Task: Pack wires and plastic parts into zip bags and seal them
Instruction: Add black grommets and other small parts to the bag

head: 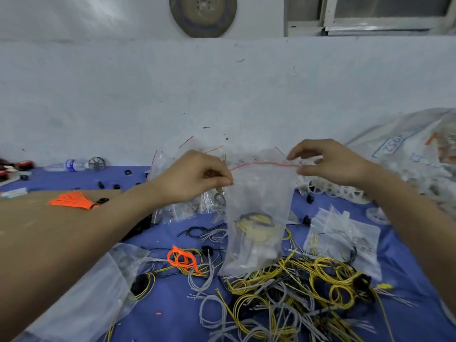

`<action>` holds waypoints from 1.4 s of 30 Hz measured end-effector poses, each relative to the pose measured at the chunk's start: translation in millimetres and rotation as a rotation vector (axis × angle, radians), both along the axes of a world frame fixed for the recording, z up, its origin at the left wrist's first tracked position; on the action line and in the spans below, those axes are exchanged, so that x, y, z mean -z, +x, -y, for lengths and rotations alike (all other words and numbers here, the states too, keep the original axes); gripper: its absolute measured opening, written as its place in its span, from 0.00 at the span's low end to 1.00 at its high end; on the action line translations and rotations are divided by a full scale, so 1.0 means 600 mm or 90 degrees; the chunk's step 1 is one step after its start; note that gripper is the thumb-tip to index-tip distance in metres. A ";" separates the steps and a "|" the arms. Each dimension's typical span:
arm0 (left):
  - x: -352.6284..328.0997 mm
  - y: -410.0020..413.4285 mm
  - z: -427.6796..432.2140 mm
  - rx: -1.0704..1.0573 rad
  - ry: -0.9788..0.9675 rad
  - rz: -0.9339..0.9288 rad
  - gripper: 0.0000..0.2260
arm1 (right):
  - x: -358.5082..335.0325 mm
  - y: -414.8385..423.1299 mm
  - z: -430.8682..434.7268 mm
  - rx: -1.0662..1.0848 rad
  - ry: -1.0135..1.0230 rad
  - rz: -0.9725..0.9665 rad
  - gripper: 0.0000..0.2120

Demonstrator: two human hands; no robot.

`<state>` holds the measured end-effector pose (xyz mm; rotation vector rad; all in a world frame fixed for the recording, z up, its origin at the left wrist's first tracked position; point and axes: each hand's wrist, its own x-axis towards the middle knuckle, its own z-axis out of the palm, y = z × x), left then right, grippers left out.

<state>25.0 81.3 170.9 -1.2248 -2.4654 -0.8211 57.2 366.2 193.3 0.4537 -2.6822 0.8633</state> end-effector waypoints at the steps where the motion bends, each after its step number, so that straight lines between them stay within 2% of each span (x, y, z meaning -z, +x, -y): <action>1: 0.009 0.005 -0.008 0.006 -0.017 -0.020 0.04 | -0.002 0.008 0.016 -0.033 0.002 0.015 0.14; 4: 0.028 0.017 -0.027 0.018 -0.040 -0.048 0.06 | 0.008 0.021 0.083 -0.157 0.080 0.055 0.18; 7: 0.027 0.029 -0.030 0.025 -0.016 -0.004 0.08 | 0.025 0.011 0.129 -0.161 0.179 0.015 0.12; 12: 0.023 0.044 -0.020 0.006 -0.044 0.014 0.15 | 0.032 0.009 0.143 -0.196 0.100 0.037 0.07; 21: 0.027 0.053 -0.008 0.006 -0.027 0.031 0.14 | 0.046 0.004 0.150 -0.206 0.061 0.002 0.05; 24: 0.032 0.048 -0.006 -0.030 -0.027 0.051 0.10 | 0.059 0.003 0.149 -0.206 0.078 -0.032 0.04; 27: 0.039 0.045 -0.010 -0.080 -0.060 0.018 0.06 | 0.073 0.000 0.153 -0.191 0.085 -0.076 0.05; 37: 0.042 0.050 -0.013 -0.137 -0.172 -0.087 0.08 | 0.080 -0.005 0.145 -0.180 0.086 -0.068 0.04; 42: 0.044 0.050 -0.013 -0.157 -0.167 -0.096 0.09 | 0.079 -0.007 0.127 -0.160 0.128 -0.056 0.05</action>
